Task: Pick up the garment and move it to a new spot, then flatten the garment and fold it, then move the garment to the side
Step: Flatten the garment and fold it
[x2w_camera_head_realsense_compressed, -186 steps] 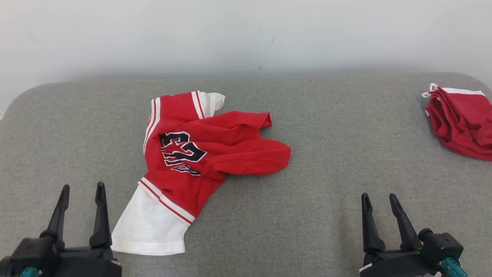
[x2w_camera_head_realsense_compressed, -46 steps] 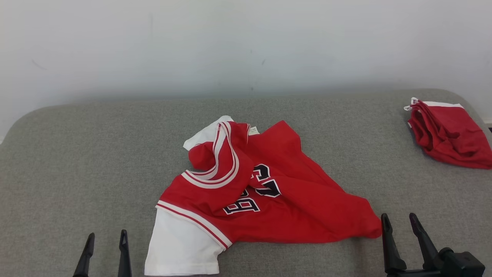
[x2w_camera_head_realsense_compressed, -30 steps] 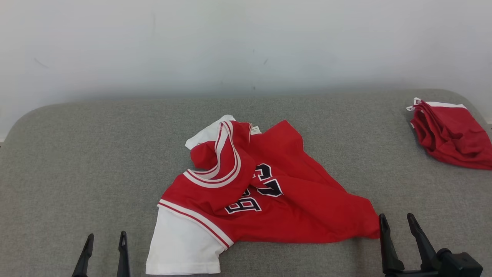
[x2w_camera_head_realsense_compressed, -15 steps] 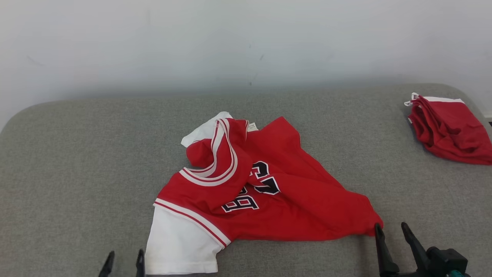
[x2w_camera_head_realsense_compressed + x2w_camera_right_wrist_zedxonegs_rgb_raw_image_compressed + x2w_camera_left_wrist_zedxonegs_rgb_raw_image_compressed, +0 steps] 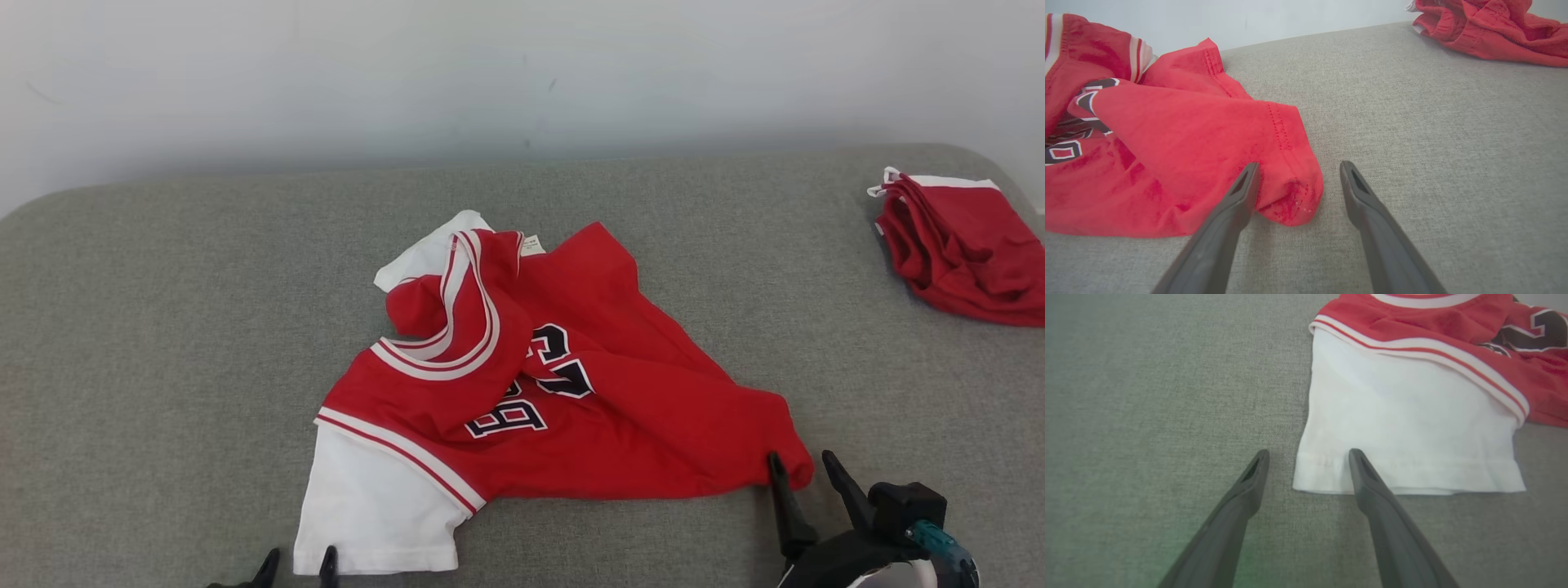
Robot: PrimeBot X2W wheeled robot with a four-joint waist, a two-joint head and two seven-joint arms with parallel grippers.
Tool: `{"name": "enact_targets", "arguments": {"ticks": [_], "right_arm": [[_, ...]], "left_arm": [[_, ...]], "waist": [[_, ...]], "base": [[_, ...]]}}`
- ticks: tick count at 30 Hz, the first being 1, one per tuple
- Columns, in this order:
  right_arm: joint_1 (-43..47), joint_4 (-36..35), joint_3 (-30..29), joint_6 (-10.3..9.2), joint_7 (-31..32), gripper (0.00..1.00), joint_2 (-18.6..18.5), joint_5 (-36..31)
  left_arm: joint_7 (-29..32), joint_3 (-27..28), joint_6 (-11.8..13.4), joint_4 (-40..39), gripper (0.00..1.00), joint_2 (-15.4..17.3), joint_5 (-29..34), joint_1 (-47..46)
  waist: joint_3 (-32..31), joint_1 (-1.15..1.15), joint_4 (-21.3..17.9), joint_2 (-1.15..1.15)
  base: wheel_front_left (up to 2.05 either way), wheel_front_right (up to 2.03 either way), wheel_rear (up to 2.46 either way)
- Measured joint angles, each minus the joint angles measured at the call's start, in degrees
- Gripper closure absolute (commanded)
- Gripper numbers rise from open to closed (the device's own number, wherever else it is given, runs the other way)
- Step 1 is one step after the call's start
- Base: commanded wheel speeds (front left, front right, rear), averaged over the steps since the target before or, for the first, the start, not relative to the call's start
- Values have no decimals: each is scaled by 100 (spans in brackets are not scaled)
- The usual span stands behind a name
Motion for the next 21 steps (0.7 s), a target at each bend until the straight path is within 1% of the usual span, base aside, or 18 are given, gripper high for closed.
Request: {"name": "enact_targets", "arguments": {"ticks": [3,5,6,7,8,9,10,11,13,16,21], "right_arm": [[-158,232,138,0,-2,0,5,60],[-200,375,207,0,-1,11,10,132],[-207,412,234,0,-1,22,11,155],[-222,449,267,0,-1,71,7,196],[-225,465,285,0,-3,88,2,220],[-222,491,319,0,-11,100,-5,240],[-218,509,352,0,-11,100,-11,247],[-209,512,376,0,-11,100,-16,271],[-186,428,365,0,-12,100,-29,297],[-85,245,341,0,-14,100,-68,354],[229,-232,399,0,-14,100,-141,430]], "left_arm": [[-2,-153,0,292,0,24,-126,-160],[-27,-307,5,504,0,20,-288,-266],[-29,-349,5,561,0,23,-335,-310],[-32,-386,4,634,0,22,-391,-360],[-38,-437,5,719,0,20,-448,-404],[-47,-476,5,808,0,10,-523,-452],[-54,-546,9,907,24,5,-638,-502],[-60,-637,23,983,100,13,-709,-556],[-59,-705,23,1038,100,15,-880,-592],[-24,-781,12,854,100,14,-1007,-545],[-2,-479,0,22,100,88,-984,-198]], "waist": [[66,1,-24,0],[87,1,-31,0],[92,1,-27,0],[94,1,-21,0],[93,1,-15,0],[86,1,-9,0],[74,1,-4,0],[57,1,0,0],[20,0,1,0],[-40,1,-6,0],[-115,0,14,0]], "base": [[0,0,0],[0,0,0],[0,0,0],[0,0,0],[0,0,0],[0,0,0],[0,0,0],[0,0,0],[0,0,0],[0,0,0],[0,0,0]]}}
